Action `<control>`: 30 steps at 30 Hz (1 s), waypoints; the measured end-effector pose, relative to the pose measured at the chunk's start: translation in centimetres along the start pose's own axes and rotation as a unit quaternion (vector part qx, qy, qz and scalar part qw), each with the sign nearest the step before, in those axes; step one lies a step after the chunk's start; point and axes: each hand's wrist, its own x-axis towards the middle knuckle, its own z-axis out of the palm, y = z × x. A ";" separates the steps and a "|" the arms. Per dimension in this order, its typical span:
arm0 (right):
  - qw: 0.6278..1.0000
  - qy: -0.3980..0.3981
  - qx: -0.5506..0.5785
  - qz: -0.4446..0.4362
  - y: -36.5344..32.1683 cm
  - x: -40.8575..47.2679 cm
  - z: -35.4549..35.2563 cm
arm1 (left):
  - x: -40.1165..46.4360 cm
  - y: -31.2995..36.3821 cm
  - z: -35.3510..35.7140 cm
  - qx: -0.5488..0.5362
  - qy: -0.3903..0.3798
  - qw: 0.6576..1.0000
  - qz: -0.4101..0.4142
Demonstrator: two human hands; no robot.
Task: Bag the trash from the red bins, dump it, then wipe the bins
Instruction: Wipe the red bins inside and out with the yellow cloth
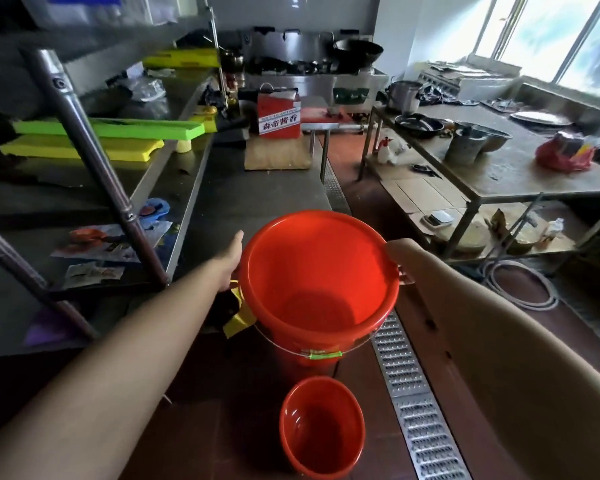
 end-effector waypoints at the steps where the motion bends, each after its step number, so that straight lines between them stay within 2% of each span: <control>1: 1.000 0.002 -0.012 -0.006 -0.5 1.2 0.0 | 0.8 0.5 0.5 -0.005 0.003 1.000 0.001; 14: 0.991 0.038 -0.127 -0.018 -2.7 8.3 3.1 | 9.9 3.0 2.0 0.034 -0.040 0.998 0.017; 17: 0.984 0.039 -0.174 -0.009 -3.3 8.1 2.6 | 10.2 3.3 1.9 0.060 -0.056 0.996 0.041; 20: 0.970 0.101 -0.221 -0.006 -4.4 7.0 2.9 | 9.6 3.7 1.2 0.125 -0.020 0.987 0.099; 23: 0.957 0.111 -0.249 -0.103 -7.2 5.5 4.4 | 8.3 4.3 -0.2 0.207 0.012 0.964 0.165; 27: 0.932 0.080 -0.242 -0.259 -11.6 2.3 8.7 | 6.7 3.7 -3.2 0.326 0.062 0.918 0.217; 30: 0.902 0.046 -0.253 -0.347 -13.5 -0.6 13.1 | 5.9 2.0 -5.2 0.361 0.075 0.895 0.249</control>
